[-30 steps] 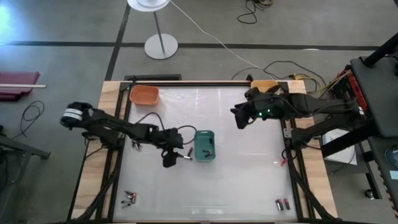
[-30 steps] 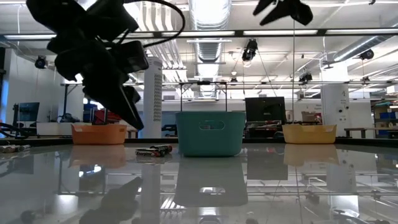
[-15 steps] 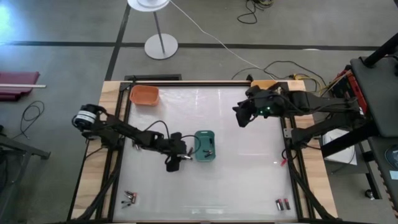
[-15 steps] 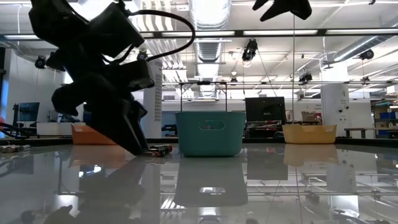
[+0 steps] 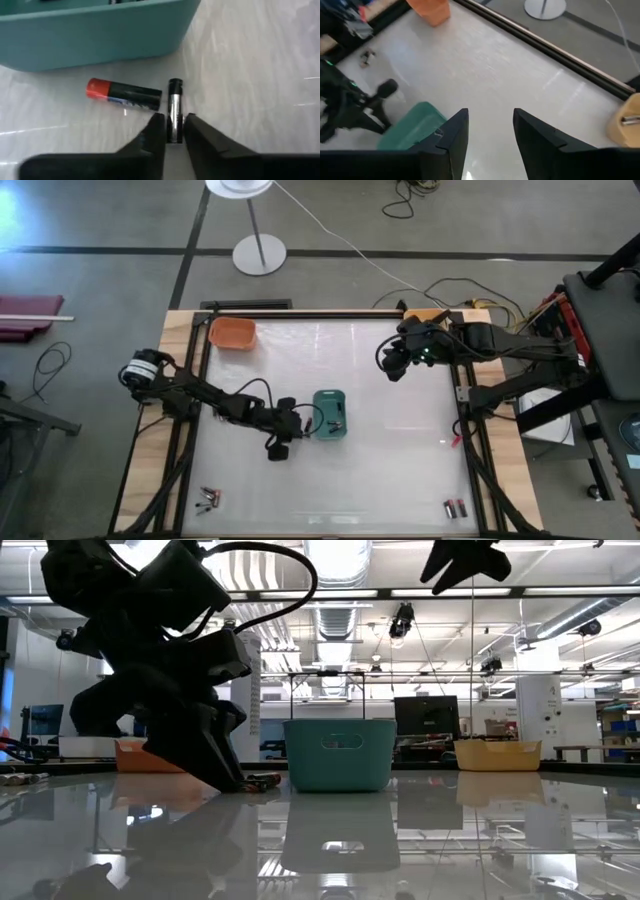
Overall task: Sort batteries
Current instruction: Put the black battery into the yellow bin
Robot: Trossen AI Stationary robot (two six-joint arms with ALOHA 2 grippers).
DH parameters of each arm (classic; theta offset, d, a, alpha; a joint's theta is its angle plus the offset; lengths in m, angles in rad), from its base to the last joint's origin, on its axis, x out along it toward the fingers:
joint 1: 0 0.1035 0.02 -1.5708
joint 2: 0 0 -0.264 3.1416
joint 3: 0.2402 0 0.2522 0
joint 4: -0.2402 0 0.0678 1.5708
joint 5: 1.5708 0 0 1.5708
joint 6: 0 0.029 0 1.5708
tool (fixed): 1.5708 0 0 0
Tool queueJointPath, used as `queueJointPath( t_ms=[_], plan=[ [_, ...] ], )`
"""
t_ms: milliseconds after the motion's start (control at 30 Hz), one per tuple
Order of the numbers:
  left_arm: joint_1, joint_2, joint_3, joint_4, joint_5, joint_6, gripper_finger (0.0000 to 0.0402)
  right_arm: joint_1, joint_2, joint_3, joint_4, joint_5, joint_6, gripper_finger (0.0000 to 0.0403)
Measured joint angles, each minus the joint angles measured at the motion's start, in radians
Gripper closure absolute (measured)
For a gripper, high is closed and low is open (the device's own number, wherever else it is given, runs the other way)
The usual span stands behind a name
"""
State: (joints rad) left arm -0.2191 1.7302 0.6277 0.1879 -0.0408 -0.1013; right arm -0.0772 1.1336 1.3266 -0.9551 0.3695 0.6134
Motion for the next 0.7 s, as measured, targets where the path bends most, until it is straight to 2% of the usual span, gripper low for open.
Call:
queueJointPath(
  t_ms=[100,233,433,567,700],
  plan=[
    [0.0,0.0,0.0,-0.002,0.004,-0.058,0.0388,-0.017,0.0,0.0,-0.042,0.0,-0.004,0.0255],
    [-0.001,0.0,0.003,-0.008,0.002,-0.051,0.0378,-0.034,-0.005,-0.001,-0.111,-0.001,-0.011,0.0245],
    [-0.001,0.001,0.02,-0.034,0.001,0.009,0.039,-0.026,-0.021,-0.028,-0.147,-0.002,-0.07,0.023],
    [-0.001,0.003,0.061,-0.107,-0.015,-0.037,0.0392,0.002,-0.021,-0.105,0.011,-0.049,-0.168,0.0224],
    [0.013,-0.019,0.1,-0.182,-0.029,-0.102,0.0394,0.01,-0.019,-0.221,0.306,-0.215,-0.298,0.0222]
  ],
)
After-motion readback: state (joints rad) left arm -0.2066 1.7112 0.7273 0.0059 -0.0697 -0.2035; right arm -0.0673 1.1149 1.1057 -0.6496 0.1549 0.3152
